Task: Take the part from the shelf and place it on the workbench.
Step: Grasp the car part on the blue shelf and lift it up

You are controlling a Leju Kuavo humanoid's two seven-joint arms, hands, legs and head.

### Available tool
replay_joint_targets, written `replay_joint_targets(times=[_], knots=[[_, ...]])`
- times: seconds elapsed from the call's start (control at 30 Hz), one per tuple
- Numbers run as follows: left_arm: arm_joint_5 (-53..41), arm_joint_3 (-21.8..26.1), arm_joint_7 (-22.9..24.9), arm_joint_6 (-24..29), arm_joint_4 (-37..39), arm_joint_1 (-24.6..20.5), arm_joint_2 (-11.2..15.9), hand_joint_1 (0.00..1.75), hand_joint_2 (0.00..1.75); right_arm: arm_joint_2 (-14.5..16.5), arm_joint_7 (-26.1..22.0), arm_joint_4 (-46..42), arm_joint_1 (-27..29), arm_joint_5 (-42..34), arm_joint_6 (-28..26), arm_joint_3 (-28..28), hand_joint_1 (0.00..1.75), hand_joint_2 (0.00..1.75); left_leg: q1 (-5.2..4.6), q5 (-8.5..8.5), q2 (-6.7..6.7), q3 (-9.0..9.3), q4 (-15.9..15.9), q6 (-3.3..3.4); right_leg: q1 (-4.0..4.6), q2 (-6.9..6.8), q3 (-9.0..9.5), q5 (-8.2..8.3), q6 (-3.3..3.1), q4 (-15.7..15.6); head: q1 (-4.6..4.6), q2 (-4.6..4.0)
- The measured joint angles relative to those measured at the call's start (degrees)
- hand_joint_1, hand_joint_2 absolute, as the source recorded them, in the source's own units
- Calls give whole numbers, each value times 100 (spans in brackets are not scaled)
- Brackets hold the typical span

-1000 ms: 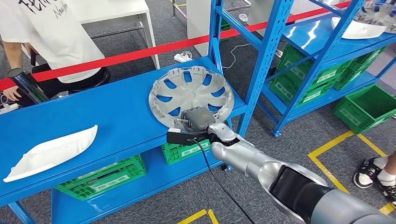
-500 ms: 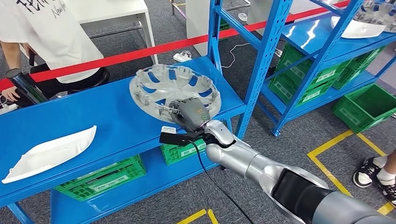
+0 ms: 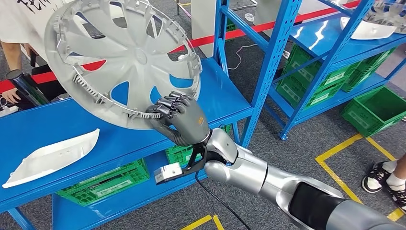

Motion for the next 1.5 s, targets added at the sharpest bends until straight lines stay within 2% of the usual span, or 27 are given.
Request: replay_joint_targets(times=[0.4, 0.63, 0.87, 0.93, 1.0, 1.07, 1.1, 1.13, 1.17, 1.2, 1.23, 1.27, 1.3, 1.33, 1.43, 1.47, 1.5], knots=[[-83, 7, 82, 36, 1, -19, -3, 0, 175, -244, 59, -399, 210, -331, -131, 197, 175, 175, 1, -7, 1, -1, -6, -3, -1, 1, 1, -1, 0, -14, 1, 0], [10, 87, 161, -32, 0, -28, 7, 0, 175, -267, 204, -490, 295, -479, 46, 238, 175, 175, -10, -26, 1, -2, -2, 18, -19, 1, 6, -7, 11, -26, 0, 0], [49, 159, 168, -34, 0, -28, 10, 0, 175, -239, 237, -580, 339, -304, 197, 293, 175, 175, -54, -64, 0, 2, 29, 90, -55, 1, 33, -25, 79, -36, -1, 0], [61, 173, 164, -34, -1, -30, 7, 0, 175, -221, 255, -602, 323, -285, 264, 308, 175, 175, -23, -29, 13, 41, -34, 123, -43, 3, 38, -59, 110, -12, 3, 0], [72, 185, 161, -33, -2, -34, 6, 0, 175, -206, 278, -616, 304, -260, 312, 319, 175, 175, 23, 9, 36, 88, -115, 158, -29, -4, -90, -286, 139, 308, 23, 0], [77, 188, 159, -32, -1, -33, 8, 0, 175, -193, 291, -622, 295, -200, 332, 336, 175, 175, 34, 16, 50, 96, -121, 170, -48, -14, -411, -634, 173, 1017, 45, 0], [78, 190, 159, -32, 0, -31, 8, 0, 175, -186, 292, -623, 297, -164, 334, 346, 175, 175, 38, 14, 53, 93, -110, 168, -61, -15, -570, -731, 192, 1347, 50, 0], [78, 190, 160, -30, 1, -28, 8, 0, 175, -179, 293, -623, 298, -127, 332, 355, 175, 175, 44, 10, 55, 90, -95, 163, -77, -17, -659, -724, 209, 1524, 50, 0], [78, 191, 161, -28, 2, -27, 8, 0, 175, -172, 294, -625, 297, -99, 331, 360, 175, 175, 56, 3, 55, 87, -74, 152, -94, -20, -645, -604, 228, 1480, 50, 0], [78, 191, 162, -26, 2, -26, 7, 0, 175, -164, 298, -628, 294, -82, 329, 361, 175, 175, 73, -8, 52, 84, -49, 134, -112, -26, -521, -400, 249, 1213, 51, 0], [78, 192, 163, -22, 2, -25, 8, 0, 175, -159, 301, -632, 288, -67, 326, 361, 175, 175, 89, -23, 48, 76, -14, 104, -132, -34, -330, -216, 274, 812, 51, 0], [78, 193, 165, -17, 1, -25, 10, 0, 175, -151, 301, -637, 279, -52, 325, 363, 175, 175, 98, -34, 41, 59, 19, 65, -130, -27, -153, -81, 277, 465, 55, 0], [78, 196, 167, -9, 0, -24, 12, 0, 175, -143, 301, -641, 268, -38, 320, 365, 175, 175, 99, -36, 33, 43, 47, 20, -124, -14, -40, -9, 254, 229, 58, 0], [78, 201, 169, 1, -1, -22, 15, 0, 175, -134, 299, -644, 257, -22, 316, 367, 175, 175, 94, -29, 25, 24, 66, -25, -113, 3, 1, -3, 213, 123, 59, 0], [78, 233, 172, 19, 1, -3, 17, 0, 175, -103, 298, -649, 230, 3, 305, 370, 175, 175, 100, 9, 11, -25, 79, -145, -99, 20, -70, 46, 43, 115, 61, 0], [78, 245, 170, 21, 2, 5, 17, 0, 175, -90, 299, -650, 222, 5, 304, 371, 175, 175, 107, -67, 16, -61, 144, -178, -103, 11, -97, 81, -6, 105, 60, 0], [79, 255, 167, 24, 2, 11, 17, 0, 175, -76, 302, -650, 215, 5, 304, 372, 175, 175, 113, -230, 24, -128, 313, -205, -110, 0, -131, 120, -53, 93, 55, 0]])
